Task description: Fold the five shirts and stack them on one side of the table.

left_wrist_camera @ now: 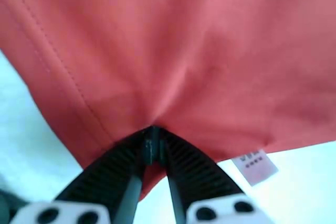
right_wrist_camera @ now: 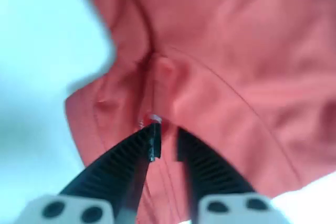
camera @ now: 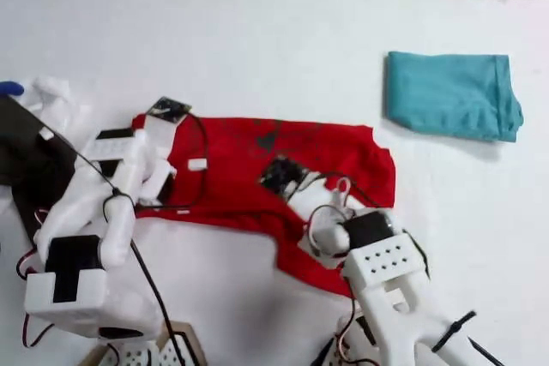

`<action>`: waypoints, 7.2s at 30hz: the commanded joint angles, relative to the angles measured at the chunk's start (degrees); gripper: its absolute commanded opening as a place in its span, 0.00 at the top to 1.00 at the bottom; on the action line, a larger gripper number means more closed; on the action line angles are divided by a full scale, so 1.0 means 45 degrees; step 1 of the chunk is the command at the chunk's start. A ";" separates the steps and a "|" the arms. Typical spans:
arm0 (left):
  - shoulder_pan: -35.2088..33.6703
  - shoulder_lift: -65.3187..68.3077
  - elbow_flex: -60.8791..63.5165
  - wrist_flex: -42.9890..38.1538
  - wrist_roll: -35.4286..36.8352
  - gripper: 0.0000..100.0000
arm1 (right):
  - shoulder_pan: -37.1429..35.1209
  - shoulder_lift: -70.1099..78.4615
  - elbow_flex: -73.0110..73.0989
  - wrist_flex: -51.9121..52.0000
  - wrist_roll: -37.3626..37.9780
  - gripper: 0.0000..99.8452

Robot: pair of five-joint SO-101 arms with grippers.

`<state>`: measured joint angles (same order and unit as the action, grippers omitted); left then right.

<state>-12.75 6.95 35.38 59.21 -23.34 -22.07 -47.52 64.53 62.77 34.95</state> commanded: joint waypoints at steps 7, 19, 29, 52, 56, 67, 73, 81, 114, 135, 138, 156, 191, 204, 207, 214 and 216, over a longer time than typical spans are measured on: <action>-0.0488 0.0039 0.0029 -0.0703 -0.0078 0.97 | -0.0674 0.1983 -0.0567 0.0088 -0.0332 0.83; -0.0488 0.0039 0.0029 -0.0703 -0.0078 0.97 | -0.1748 0.3214 -0.0547 -0.0694 -0.0391 0.82; -0.0488 0.0039 0.0029 -0.0703 -0.0078 0.97 | -0.1690 0.4249 -0.0586 -0.1944 -0.0410 0.98; -0.0488 0.0039 0.0029 -0.0703 -0.0078 0.97 | -0.1807 0.1514 0.0313 0.0049 -0.0274 0.94; -0.0488 0.0039 0.0029 -0.0703 -0.0078 0.97 | -0.1807 0.2432 0.0391 -0.0049 -0.0274 0.83; -0.0508 0.0039 0.0029 -0.0703 -0.0078 0.97 | -0.5011 0.2725 0.0391 0.0088 -0.0274 0.83; -0.0508 0.0039 0.0029 -0.0703 -0.0078 0.97 | -0.6242 0.2706 0.0332 0.0107 -0.0293 0.89; -0.0508 0.0039 0.0029 -0.0703 -0.0078 0.97 | -0.3565 0.2686 -0.0254 0.0420 -0.0274 0.89; -0.1309 -0.0020 -0.0342 0.0449 -0.2344 0.97 | 0.5597 1.6733 -1.4789 0.0654 -0.0313 0.98; -0.1016 -0.2833 -0.0889 0.2852 -0.2110 0.97 | 0.4112 0.9446 -1.0745 0.3155 0.0899 0.98; -0.0684 -0.4103 -0.0479 0.2969 -0.2051 0.97 | 0.3448 0.7336 -0.7404 0.2237 0.0996 0.98; -0.0781 -0.0527 -0.0557 0.0957 -0.0664 0.98 | 0.4366 0.2882 0.1231 0.0127 0.5587 0.98; -0.0781 -0.0430 -0.0694 0.0957 -0.0645 0.98 | -0.0908 0.2764 -0.1680 0.4659 0.4454 0.81; -0.0781 0.0371 -0.0752 0.0547 0.0098 0.98 | -0.1338 0.2882 0.1465 0.0889 0.4474 0.73; -0.0781 0.0371 -0.0733 0.0547 0.0117 0.98 | -0.1319 0.2901 0.1739 0.0479 0.4474 0.73; -0.0801 0.0371 -0.0752 0.0547 0.0117 0.98 | -0.0713 0.3917 0.1797 -0.0010 0.4513 0.73; -0.0801 0.0371 -0.0752 0.0547 0.0117 0.98 | -0.0498 0.4855 0.1524 -0.0029 0.4552 0.73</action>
<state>-16.53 8.09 32.22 63.52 -23.16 -26.11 -30.99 72.35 65.23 55.34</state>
